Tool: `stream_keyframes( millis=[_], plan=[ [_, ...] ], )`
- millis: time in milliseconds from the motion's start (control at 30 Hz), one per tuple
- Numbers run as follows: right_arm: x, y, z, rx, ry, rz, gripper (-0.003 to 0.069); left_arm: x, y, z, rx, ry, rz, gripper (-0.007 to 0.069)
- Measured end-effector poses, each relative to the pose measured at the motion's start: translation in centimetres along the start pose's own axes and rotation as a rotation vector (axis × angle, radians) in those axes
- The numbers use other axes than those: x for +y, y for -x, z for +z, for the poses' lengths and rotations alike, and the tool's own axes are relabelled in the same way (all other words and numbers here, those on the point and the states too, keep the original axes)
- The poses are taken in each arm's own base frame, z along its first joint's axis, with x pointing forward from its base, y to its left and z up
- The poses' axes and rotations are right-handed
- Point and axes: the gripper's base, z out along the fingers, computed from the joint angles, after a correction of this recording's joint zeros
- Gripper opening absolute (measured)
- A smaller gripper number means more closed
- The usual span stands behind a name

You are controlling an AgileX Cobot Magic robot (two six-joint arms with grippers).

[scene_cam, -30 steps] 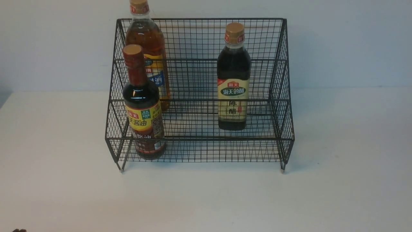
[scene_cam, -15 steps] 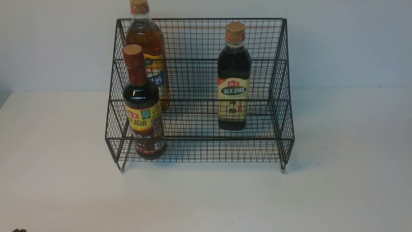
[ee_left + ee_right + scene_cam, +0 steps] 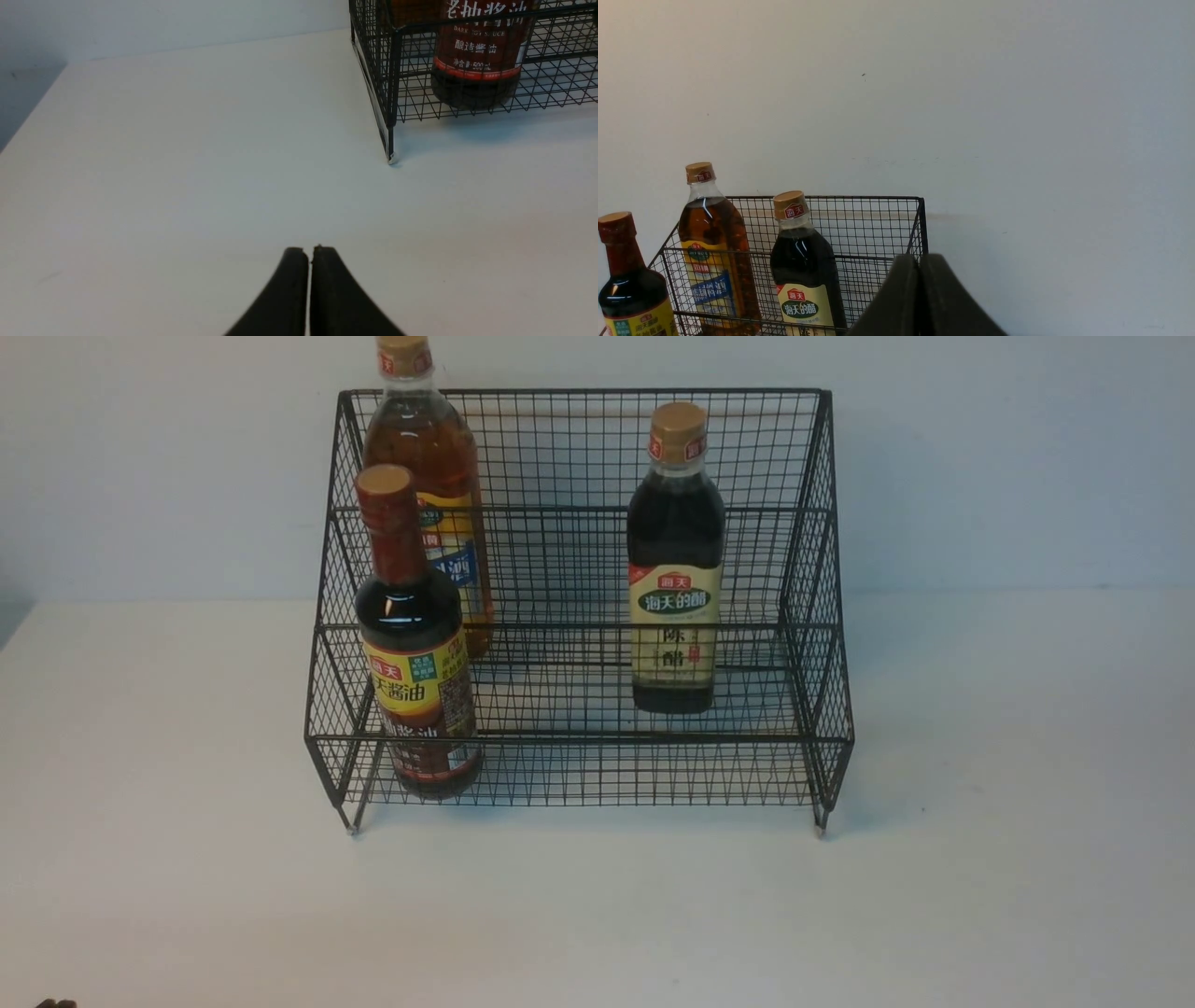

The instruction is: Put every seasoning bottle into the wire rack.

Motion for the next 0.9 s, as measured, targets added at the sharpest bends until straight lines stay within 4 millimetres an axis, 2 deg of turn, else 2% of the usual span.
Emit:
stream_keyframes(
  millis=[467, 567, 633, 700, 767, 800, 900],
  plan=[
    [-0.2, -0.8, -0.2, 0.073, -0.023, -0.066, -0.0015, 0.0, 0.0, 0.0, 0.000, 0.000, 0.000, -0.0004],
    [-1.0, -3.0, -0.8, 0.116, -0.096, -0.181, -0.0015, 0.0, 0.0, 0.0, 0.000, 0.000, 0.000, -0.0004],
    [-1.7, -5.5, -1.3, 0.158, -0.157, -0.221, -0.0015, 0.0, 0.0, 0.0, 0.000, 0.000, 0.000, -0.0004],
    [-2.2, -8.6, -1.7, 0.217, -0.199, -0.222, -0.0015, 0.0, 0.0, 0.0, 0.000, 0.000, 0.000, -0.0004],
    [-2.5, -10.7, -2.0, 0.243, -0.218, -0.204, -0.0015, 0.0, 0.0, 0.0, 0.000, 0.000, 0.000, -0.0004],
    [-2.8, -12.5, -2.3, 0.272, -0.228, -0.190, -0.0015, 0.0, 0.0, 0.0, 0.000, 0.000, 0.000, -0.0004],
    [-3.1, -15.0, -2.8, 0.335, -0.248, -0.153, -0.0015, 0.0, 0.0, 0.0, 0.001, 0.000, 0.000, -0.0004]
  ],
)
